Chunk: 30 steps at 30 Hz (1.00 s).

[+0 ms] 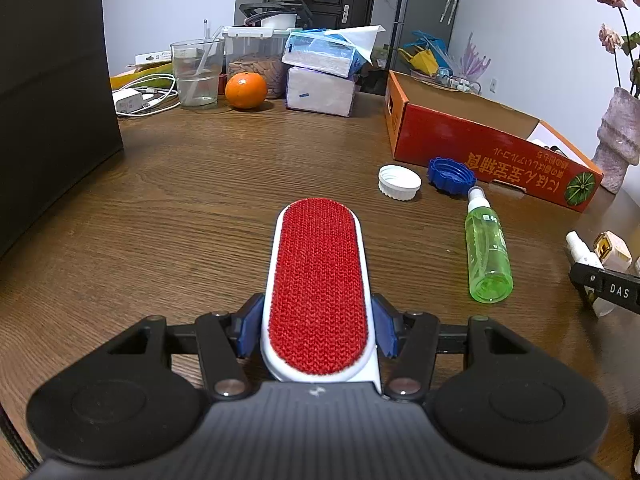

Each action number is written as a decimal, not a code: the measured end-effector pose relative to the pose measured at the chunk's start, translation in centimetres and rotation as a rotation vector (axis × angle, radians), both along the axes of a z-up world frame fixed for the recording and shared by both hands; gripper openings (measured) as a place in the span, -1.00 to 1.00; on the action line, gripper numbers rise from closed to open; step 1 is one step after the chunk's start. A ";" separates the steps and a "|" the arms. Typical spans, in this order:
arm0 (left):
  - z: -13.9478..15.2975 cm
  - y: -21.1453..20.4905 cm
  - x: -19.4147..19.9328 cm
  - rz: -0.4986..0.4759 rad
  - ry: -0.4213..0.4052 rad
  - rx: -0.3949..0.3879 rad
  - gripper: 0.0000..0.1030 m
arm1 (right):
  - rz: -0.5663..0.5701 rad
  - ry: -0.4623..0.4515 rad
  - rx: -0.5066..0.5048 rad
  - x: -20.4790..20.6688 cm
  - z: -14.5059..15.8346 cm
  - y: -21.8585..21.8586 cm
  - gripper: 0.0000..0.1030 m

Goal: Organize rigid objects
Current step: 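Lift the lint brush with the left tool while the right gripper grasps the white spray bottle, then carry the lint brush and white spray bottle with both tools over the cardboard box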

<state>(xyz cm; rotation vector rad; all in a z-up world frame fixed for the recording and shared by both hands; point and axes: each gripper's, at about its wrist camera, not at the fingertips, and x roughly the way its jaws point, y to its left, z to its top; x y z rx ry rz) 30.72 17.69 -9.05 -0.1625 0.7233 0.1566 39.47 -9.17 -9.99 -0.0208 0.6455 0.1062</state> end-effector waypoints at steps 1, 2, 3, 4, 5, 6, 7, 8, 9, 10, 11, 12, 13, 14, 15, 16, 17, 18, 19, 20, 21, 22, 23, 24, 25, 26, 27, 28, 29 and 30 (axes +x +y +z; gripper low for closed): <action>0.0 0.0 0.0 0.000 0.000 -0.002 0.10 | 0.000 0.001 0.006 -0.1 0.0 -0.1 -0.48; 0.0 0.1 0.0 0.001 0.000 -0.005 0.10 | 0.001 0.003 0.013 -0.1 0.1 -0.1 -0.48; 0.0 0.1 0.0 0.001 -0.001 -0.007 0.10 | 0.002 0.004 0.018 -0.2 0.1 -0.2 -0.48; 0.0 0.1 0.0 0.000 0.000 -0.007 0.10 | 0.007 0.001 0.022 -0.3 0.2 -0.2 -0.48; 0.0 0.1 0.0 -0.001 0.000 -0.008 0.10 | 0.011 -0.007 0.024 -0.5 0.3 -0.1 -0.48; 0.0 0.1 0.0 -0.002 0.000 -0.008 0.10 | 0.013 -0.020 0.026 -0.8 0.5 -0.1 -0.48; 0.0 0.1 0.0 -0.002 0.000 -0.011 0.10 | 0.014 -0.032 0.028 -1.0 0.7 -0.1 -0.48; 0.0 0.2 -0.1 -0.001 -0.001 -0.015 0.10 | 0.015 -0.040 0.030 -1.1 0.8 -0.1 -0.48; 0.1 0.3 -0.1 0.004 -0.002 -0.020 0.10 | 0.019 -0.047 0.033 -1.3 1.0 -0.1 -0.48; 0.2 0.3 -0.2 0.012 -0.004 -0.024 0.09 | 0.022 -0.052 0.036 -1.4 1.1 -0.1 -0.48; 0.3 0.3 -0.2 0.017 -0.008 -0.026 0.09 | 0.024 -0.058 0.037 -1.5 1.2 -0.1 -0.48; 0.5 0.2 -0.3 0.017 -0.014 -0.023 0.09 | 0.025 -0.064 0.038 -1.7 1.3 0.0 -0.48; 0.7 0.0 -0.4 0.015 -0.021 -0.018 0.09 | 0.027 -0.070 0.039 -1.8 1.5 0.0 -0.48; 1.0 -0.2 -0.6 0.012 -0.028 -0.014 0.09 | 0.029 -0.078 0.042 -2.0 1.6 0.0 -0.48; 1.3 -0.4 -0.7 0.006 -0.035 -0.018 0.09 | 0.031 -0.085 0.046 -2.2 1.8 0.0 -0.48; 1.5 -0.6 -0.7 0.001 -0.038 -0.025 0.09 | 0.032 -0.095 0.049 -2.4 2.1 0.0 -0.48; 1.9 -0.8 -0.7 -0.007 -0.039 -0.030 0.09 | 0.034 -0.103 0.053 -2.6 2.3 0.0 -0.48; 2.2 -1.1 -0.7 -0.016 -0.043 -0.030 0.09 | 0.038 -0.108 0.054 -2.8 2.4 0.0 -0.48; 2.5 -1.4 -0.6 -0.022 -0.050 -0.027 0.09 | 0.043 -0.117 0.055 -3.0 2.6 0.0 -0.48; 2.9 -1.7 -0.6 -0.026 -0.056 -0.024 0.09 | 0.049 -0.125 0.056 -3.1 2.8 0.0 -0.48; 3.2 -1.9 -0.5 -0.031 -0.062 -0.025 0.09 | 0.052 -0.131 0.057 -3.3 2.9 0.0 -0.48; 3.5 -2.1 -0.4 -0.034 -0.064 -0.030 0.09 | 0.053 -0.136 0.059 -3.3 3.1 0.0 -0.48; 3.8 -2.4 -0.3 -0.038 -0.065 -0.036 0.09 | 0.056 -0.140 0.061 -3.4 3.3 0.0 -0.48; 4.2 -2.6 -0.1 -0.045 -0.069 -0.040 0.09 | 0.059 -0.144 0.063 -3.4 3.4 0.0 -0.48; 4.5 -2.9 0.1 -0.048 -0.075 -0.039 0.09 | 0.062 -0.151 0.065 -3.5 3.6 0.0 -0.48; 4.9 -3.2 0.2 -0.050 -0.083 -0.036 0.09 | 0.063 -0.158 0.067 -3.5 3.8 -0.1 -0.48; 5.3 -3.5 0.4 -0.053 -0.091 -0.038 0.09 | 0.064 -0.164 0.069 -3.6 4.0 -0.1 -0.48; 5.6 -3.7 0.6 -0.059 -0.097 -0.043 0.09 | 0.064 -0.169 0.072 -3.6 4.2 -0.1 -0.48; 5.9 -4.0 0.9 -0.064 -0.101 -0.047 0.09 | 0.062 -0.173 0.076 -3.5 4.4 -0.2 -0.48; 6.2 -4.4 1.2 -0.068 -0.104 -0.048 0.09 | 0.061 -0.177 0.079 -3.5 4.7 -0.3 -0.48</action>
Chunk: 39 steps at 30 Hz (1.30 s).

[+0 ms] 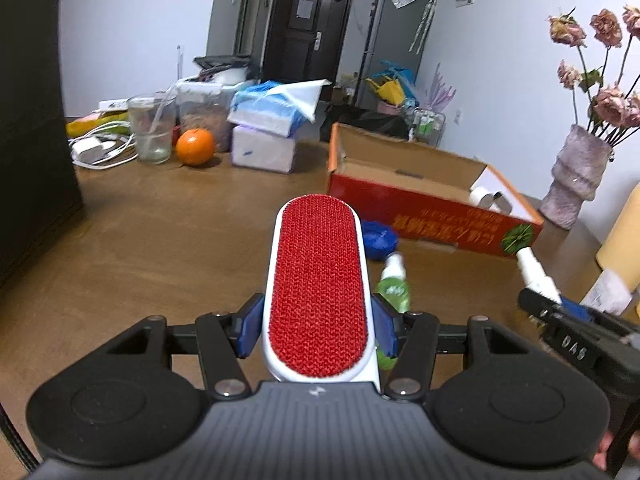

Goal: Organize rigid objects
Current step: 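Carry the lint brush and white spray bottle with both tools over the cardboard box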

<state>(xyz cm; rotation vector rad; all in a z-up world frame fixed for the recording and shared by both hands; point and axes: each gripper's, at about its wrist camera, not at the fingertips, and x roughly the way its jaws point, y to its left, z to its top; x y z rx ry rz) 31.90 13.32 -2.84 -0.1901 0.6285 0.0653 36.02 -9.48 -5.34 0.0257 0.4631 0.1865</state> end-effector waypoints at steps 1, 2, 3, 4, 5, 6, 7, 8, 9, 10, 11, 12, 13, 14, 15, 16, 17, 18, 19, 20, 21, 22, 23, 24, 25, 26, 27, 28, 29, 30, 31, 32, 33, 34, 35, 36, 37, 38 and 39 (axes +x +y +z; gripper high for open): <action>0.3 -0.4 0.3 -0.005 -0.004 0.001 0.09 | -0.002 -0.007 0.003 0.1 0.3 -0.1 -0.48; 0.6 -0.8 0.6 -0.009 -0.009 0.002 0.09 | -0.004 -0.014 0.007 0.2 0.5 -0.1 -0.48; 0.9 -1.0 0.9 -0.012 -0.012 0.002 0.09 | -0.006 -0.022 0.012 0.3 0.8 -0.2 -0.48; 1.2 -1.4 1.3 -0.016 -0.015 0.000 0.09 | -0.010 -0.028 0.018 0.5 1.1 -0.4 -0.48; 1.5 -1.7 1.6 -0.020 -0.019 -0.003 0.09 | -0.013 -0.032 0.024 0.7 1.4 -0.5 -0.48; 1.7 -2.0 2.0 -0.025 -0.023 -0.006 0.09 | -0.017 -0.036 0.030 0.9 1.6 -0.6 -0.48; 2.0 -2.3 2.3 -0.028 -0.025 -0.008 0.09 | -0.020 -0.040 0.036 1.1 1.8 -0.7 -0.48; 2.2 -2.6 2.7 -0.031 -0.027 -0.008 0.09 | -0.021 -0.045 0.041 1.3 2.0 -0.8 -0.48; 2.4 -2.9 3.0 -0.033 -0.030 -0.008 0.09 | -0.022 -0.050 0.044 1.5 2.2 -0.8 -0.48; 2.5 -3.2 3.4 -0.036 -0.032 -0.010 0.09 | -0.021 -0.054 0.045 1.7 2.3 -0.9 -0.48; 2.6 -3.5 3.8 -0.043 -0.033 -0.014 0.09 | -0.019 -0.055 0.047 1.9 2.4 -0.9 -0.48; 2.7 -3.6 4.1 -0.046 -0.031 -0.020 0.09 | -0.020 -0.054 0.050 2.2 2.4 -0.9 -0.48; 2.7 -3.8 4.6 -0.048 -0.023 -0.024 0.09 | -0.021 -0.048 0.054 2.5 2.5 -1.0 -0.48; 2.7 -4.0 5.0 -0.052 -0.019 -0.026 0.09 | -0.020 -0.046 0.057 2.8 2.5 -1.0 -0.48; 2.8 -4.1 5.3 -0.054 -0.021 -0.026 0.09 | -0.021 -0.049 0.058 3.1 2.5 -1.0 -0.48; 2.9 -4.2 5.7 -0.054 -0.025 -0.025 0.09 | -0.022 -0.053 0.062 3.3 2.6 -1.1 -0.48; 2.9 -4.3 6.0 -0.054 -0.027 -0.030 0.09 | -0.023 -0.053 0.067 3.5 2.6 -1.2 -0.48; 3.1 -4.3 6.5 -0.054 -0.022 -0.036 0.09 | -0.025 -0.050 0.072 3.9 2.6 -1.2 -0.48; 3.2 -4.3 7.0 -0.056 -0.021 -0.038 0.09 | -0.027 -0.050 0.077 4.2 2.7 -1.2 -0.48; 3.3 -4.3 7.4 -0.054 -0.025 -0.038 0.09 | -0.030 -0.053 0.081 4.6 2.8 -1.2 -0.48; 3.5 -4.4 7.7 -0.049 -0.031 -0.037 0.09 | -0.033 -0.057 0.083 4.9 2.8 -1.2 -0.48; 3.7 -4.4 8.0 -0.047 -0.039 -0.040 0.09 | -0.034 -0.060 0.086 5.1 2.9 -1.2 -0.48; 3.8 -4.4 8.4 -0.048 -0.043 -0.047 0.09 | -0.036 -0.064 0.091 5.4 3.1 -1.2 -0.48; 3.9 -4.4 8.8 -0.047 -0.042 -0.051 0.09 | -0.040 -0.065 0.095 5.7 3.1 -1.2 -0.48; 3.9 -4.5 9.2 -0.046 -0.042 -0.053 0.09 | -0.042 -0.067 0.098 6.1 3.2 -1.2 -0.48; 4.0 -4.5 9.6 -0.043 -0.046 -0.056 0.09 | -0.044 -0.070 0.098 6.4 3.3 -1.1 -0.48; 4.0 -4.6 10.0 -0.040 -0.051 -0.062 0.09 | -0.048 -0.073 0.099 6.7 3.4 -1.2 -0.48; 4.0 -4.6 10.3 -0.040 -0.052 -0.067 0.09 | -0.051 -0.075 0.103 7.0 3.5 -1.2 -0.48; 4.0 -4.6 10.7 -0.042 -0.053 -0.069 0.09 | -0.052 -0.077 0.107 7.3 3.6 -1.2 -0.48; 4.0 -4.7 11.1 -0.044 -0.053 -0.068 0.09 | -0.055 -0.080 0.109 7.6 3.7 -1.2 -0.48; 4.0 -4.8 11.4 -0.045 -0.054 -0.066 0.09 | -0.058 -0.082 0.109 7.9 3.7 -1.2 -0.48; 4.0 -5.0 11.8 -0.047 -0.055 -0.064 0.09 | -0.060 -0.082 0.109 8.2 3.7 -1.3 -0.48; 4.0 -5.1 12.1 -0.048 -0.055 -0.063 0.09 | -0.062 -0.081 0.110 8.6 3.7 -1.3 -0.48; 3.9 -5.2 12.5 -0.052 -0.055 -0.063 0.09 | -0.064 -0.079 0.111 8.9 3.8 -1.3 -0.48; 3.9 -5.3 12.8 -0.054 -0.053 -0.063 0.09 | -0.066 -0.078 0.111 9.2 3.8 -1.3 -0.48; 3.8 -5.3 13.2 -0.055 -0.050 -0.063 0.09 | -0.068 -0.077 0.111 9.5 3.7 -1.3 -0.48; 3.7 -5.4 13.6 -0.056 -0.047 -0.063 0.09 | -0.070 -0.078 0.111 9.7 3.8 -1.2 -0.48; 3.7 -5.4 13.9 -0.057 -0.045 -0.063 0.09 | -0.071 -0.079 0.109 10.0 3.8 -1.2 -0.48; 3.7 -5.4 14.2 -0.058 -0.044 -0.063 0.09 | -0.073 -0.080 0.107 10.2 3.8 -1.1 -0.48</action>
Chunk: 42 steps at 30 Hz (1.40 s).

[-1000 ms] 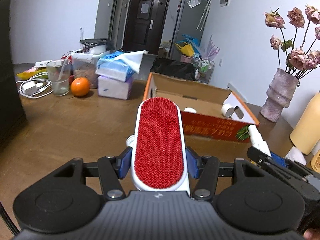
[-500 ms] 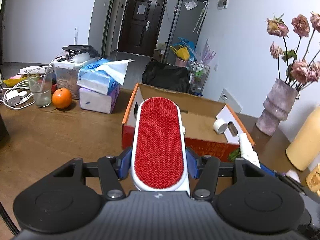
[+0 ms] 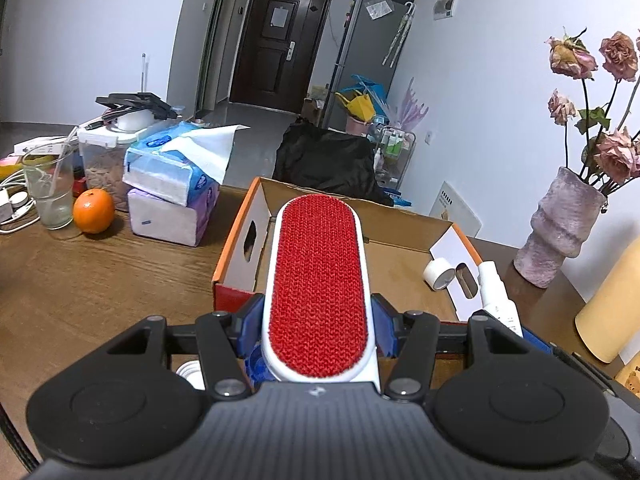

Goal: Organize rigid objects
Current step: 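Carry the lint brush and white spray bottle with both tools over the cardboard box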

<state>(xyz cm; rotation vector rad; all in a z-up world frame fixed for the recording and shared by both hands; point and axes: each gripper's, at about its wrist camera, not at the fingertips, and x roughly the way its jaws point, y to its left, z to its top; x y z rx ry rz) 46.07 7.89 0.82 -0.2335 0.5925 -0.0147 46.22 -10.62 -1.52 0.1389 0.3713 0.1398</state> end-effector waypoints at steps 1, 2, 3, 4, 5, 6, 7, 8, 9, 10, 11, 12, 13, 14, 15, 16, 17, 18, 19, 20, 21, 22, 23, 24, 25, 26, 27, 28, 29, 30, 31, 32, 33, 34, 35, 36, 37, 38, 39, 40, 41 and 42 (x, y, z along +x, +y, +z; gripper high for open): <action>0.0 0.0 0.3 0.000 0.000 0.001 0.09 | -0.003 -0.002 -0.001 0.2 0.0 0.0 -0.48; 0.1 0.0 0.5 0.001 -0.003 0.000 0.09 | -0.006 -0.004 -0.001 0.4 0.1 0.0 -0.48; 0.1 0.1 0.7 0.001 -0.005 0.000 0.09 | -0.008 -0.004 -0.001 0.7 0.1 0.0 -0.48; 0.1 0.1 1.0 0.003 -0.007 -0.003 0.09 | -0.011 -0.005 0.000 0.9 0.1 0.0 -0.48; 0.2 0.2 1.3 0.005 -0.008 -0.005 0.09 | -0.013 -0.005 0.002 1.2 0.1 -0.1 -0.48; 0.2 0.3 1.6 0.006 -0.007 -0.007 0.09 | -0.014 -0.005 0.001 1.4 0.1 0.0 -0.48; 0.2 0.3 1.9 0.007 -0.006 -0.010 0.09 | -0.015 -0.006 0.002 1.6 0.2 0.0 -0.48; 0.2 0.3 2.2 0.008 -0.005 -0.012 0.09 | -0.016 -0.007 0.001 1.9 0.2 0.1 -0.48; 0.2 0.3 2.5 0.010 -0.004 -0.013 0.09 | -0.017 -0.010 0.002 2.2 0.2 0.1 -0.48; 0.2 0.3 2.8 0.011 -0.002 -0.012 0.09 | -0.020 -0.013 0.003 2.5 0.3 0.1 -0.48; 0.1 0.2 3.1 0.009 0.001 -0.014 0.09 | -0.021 -0.016 0.002 2.7 0.4 0.2 -0.48; 0.1 0.2 3.4 0.006 0.003 -0.015 0.09 | -0.021 -0.019 0.002 3.0 0.4 0.2 -0.48; 0.1 0.1 3.7 0.005 0.003 -0.015 0.09 | -0.023 -0.021 0.003 3.2 0.5 0.3 -0.48; 0.1 0.0 4.0 0.002 0.000 -0.014 0.09 | -0.023 -0.021 0.002 3.5 0.5 0.3 -0.48; 0.1 -0.1 4.4 0.001 -0.002 -0.014 0.09 | -0.025 -0.020 0.005 3.7 0.5 0.3 -0.48; 0.0 -0.2 4.7 0.000 -0.001 -0.014 0.09 | -0.027 -0.016 0.007 4.0 0.5 0.3 -0.48; 0.0 -0.2 5.0 -0.002 0.001 -0.014 0.09 | -0.028 -0.011 0.008 4.4 0.4 0.3 -0.48; -0.1 -0.3 5.4 -0.002 0.003 -0.014 0.09 | -0.031 -0.008 0.007 4.6 0.4 0.4 -0.48; 0.0 -0.4 5.7 -0.002 0.002 -0.012 0.09 | -0.033 -0.006 0.006 4.9 0.4 0.4 -0.48; 0.0 -0.4 6.0 -0.002 -0.001 -0.014 0.09 | -0.033 -0.006 0.008 5.2 0.4 0.4 -0.48; 0.0 -0.3 6.3 -0.002 -0.002 -0.016 0.09 | -0.036 -0.006 0.009 5.4 0.3 0.4 -0.48; 0.0 -0.3 6.7 -0.002 -0.001 -0.019 0.09 | -0.036 -0.004 0.008 5.7 0.3 0.4 -0.48; 0.0 -0.3 7.0 -0.003 0.000 -0.022 0.09 | -0.037 -0.002 0.006 6.0 0.3 0.4 -0.48; 0.0 -0.2 7.3 -0.003 0.000 -0.023 0.09 | -0.039 -0.001 0.005 6.2 0.3 0.4 -0.48; 0.1 -0.1 7.7 -0.002 -0.001 -0.023 0.09 | -0.041 -0.001 0.004 6.4 0.2 0.5 -0.48; 0.1 -0.1 8.0 -0.001 -0.003 -0.024 0.09 | -0.042 -0.002 0.004 6.6 0.2 0.5 -0.48; 0.1 -0.1 8.3 -0.002 -0.005 -0.027 0.09 | -0.045 -0.003 0.006 6.9 0.3 0.4 -0.48; 0.1 0.0 8.8 -0.004 -0.002 -0.032 0.09 | -0.049 0.000 0.009 7.1 0.2 0.4 -0.48; 0.0 -0.1 9.3 -0.008 0.003 -0.038 0.09 | -0.048 0.002 0.011 7.4 0.2 0.5 -0.48; 0.0 -0.2 9.8 -0.012 0.008 -0.039 0.09 | -0.047 0.001 0.008 7.6 0.3 0.5 -0.48; -0.1 -0.4 10.2 -0.015 0.010 -0.035 0.09 | -0.048 -0.003 0.006 7.8 0.3 0.6 -0.48; -0.1 -0.6 10.5 -0.016 0.008 -0.029 0.09 | -0.050 -0.007 0.008 8.1 0.4 0.5 -0.48; -0.1 -0.8 10.8 -0.017 0.005 -0.025 0.09 | -0.050 -0.010 0.010 8.3 0.5 0.4 -0.48; -0.1 -0.9 11.2 -0.019 0.005 -0.023 0.09 | -0.054 -0.010 0.012 8.7 0.5 0.4 -0.48; -0.2 -1.1 11.6 -0.020 0.010 -0.019 0.09 | -0.057 -0.007 0.012 9.0 0.5 0.4 -0.48; -0.2 -1.2 11.9 -0.023 0.016 -0.015 0.09 | -0.058 -0.002 0.011 9.4 0.4 0.4 -0.48; -0.3 -1.4 12.3 -0.026 0.017 -0.011 0.09 | -0.058 0.004 0.009 9.8 0.3 0.4 -0.48; -0.3 -1.4 12.6 -0.027 0.015 -0.008 0.09 | -0.058 0.009 0.006 10.2 0.3 0.5 -0.48; -0.4 -1.5 12.9 -0.025 0.013 -0.002 0.09 | -0.059 0.012 0.003 10.6 0.2 0.6 -0.48; -0.4 -1.6 13.3 -0.022 0.015 0.005 0.09 | -0.062 0.017 0.001 10.9 0.1 0.6 -0.48; -0.5 -1.6 13.7 -0.022 0.017 0.007 0.09 | -0.065 0.022 0.000 11.3 0.0 0.6 -0.48; -0.6 -1.7 14.2 -0.021 0.021 0.007 0.09 | -0.069 0.028 -0.001 11.6 -0.1 0.6 -0.48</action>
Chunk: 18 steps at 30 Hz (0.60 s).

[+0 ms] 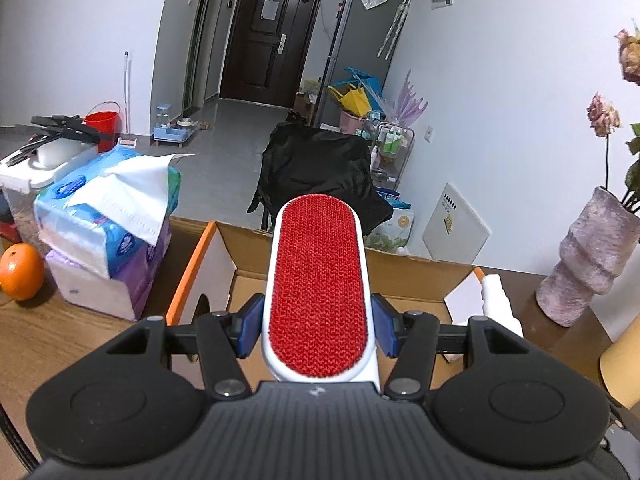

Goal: Organize rigid objects
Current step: 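Carry the lint brush and white spray bottle with both tools over the cardboard box, then open both grippers to drop the lint brush and spray bottle into the box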

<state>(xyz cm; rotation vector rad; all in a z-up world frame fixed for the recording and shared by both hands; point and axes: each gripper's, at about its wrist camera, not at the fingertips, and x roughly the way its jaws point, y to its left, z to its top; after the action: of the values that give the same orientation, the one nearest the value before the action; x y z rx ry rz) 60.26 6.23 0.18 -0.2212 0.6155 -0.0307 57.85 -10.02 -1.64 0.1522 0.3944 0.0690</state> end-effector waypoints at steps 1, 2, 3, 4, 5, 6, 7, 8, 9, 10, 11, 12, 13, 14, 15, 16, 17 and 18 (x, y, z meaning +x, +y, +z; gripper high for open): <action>-0.2 0.0 0.4 0.002 0.005 0.000 0.09 | -0.005 0.008 0.001 0.4 -0.1 0.0 -0.48; -0.4 0.0 0.8 0.003 0.010 0.000 0.09 | -0.008 0.015 0.002 0.7 -0.2 0.0 -0.48; -0.5 0.0 1.1 0.003 0.011 0.000 0.09 | -0.014 0.020 0.004 1.1 -0.3 0.0 -0.48; -0.7 -0.1 1.5 0.004 0.014 0.003 0.09 | -0.019 0.026 0.002 1.5 -0.5 0.1 -0.48; -0.9 -0.2 1.9 0.005 0.019 0.009 0.09 | -0.022 0.029 -0.004 1.9 -0.6 0.2 -0.48; -1.1 -0.4 2.2 0.006 0.023 0.014 0.09 | -0.025 0.033 -0.007 2.1 -0.8 0.3 -0.48; -1.4 -0.4 2.5 0.010 0.028 0.016 0.09 | -0.027 0.039 -0.007 2.4 -0.9 0.3 -0.48; -1.6 -0.4 2.7 0.010 0.035 0.021 0.09 | -0.027 0.046 -0.005 2.7 -1.0 0.2 -0.48; -1.8 -0.4 2.9 0.012 0.042 0.026 0.09 | -0.026 0.053 -0.005 3.0 -1.1 0.1 -0.48; -2.1 -0.4 3.1 0.016 0.047 0.032 0.09 | -0.028 0.059 -0.006 3.2 -1.3 0.1 -0.48; -2.2 -0.5 3.2 0.021 0.049 0.044 0.09 | -0.030 0.064 -0.009 3.3 -1.4 0.0 -0.48; -2.4 -0.6 3.3 0.026 0.049 0.059 0.09 | -0.031 0.071 -0.011 3.5 -1.6 0.0 -0.48; -2.6 -0.6 3.4 0.028 0.050 0.074 0.09 | -0.031 0.077 -0.011 3.7 -1.7 -0.1 -0.48; -2.7 -0.7 3.5 0.028 0.056 0.082 0.09 | -0.034 0.083 -0.011 3.8 -1.8 -0.2 -0.48; -2.9 -0.7 3.5 0.026 0.063 0.085 0.09 | -0.036 0.090 -0.017 3.9 -2.0 -0.2 -0.48; -2.9 -0.5 3.5 0.022 0.066 0.083 0.09 | -0.035 0.091 -0.022 4.0 -2.1 -0.3 -0.48; -2.9 -0.4 3.6 0.018 0.065 0.085 0.10 | -0.035 0.093 -0.027 4.0 -2.1 -0.3 -0.48; -2.9 -0.4 3.6 0.017 0.066 0.095 0.10 | -0.031 0.098 -0.036 4.0 -2.2 -0.3 -0.48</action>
<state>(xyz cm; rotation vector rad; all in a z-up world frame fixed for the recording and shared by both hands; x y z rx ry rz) 63.83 5.84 -2.75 -0.1364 0.6788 0.0225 61.85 -10.30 -3.80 0.1269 0.4902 0.0241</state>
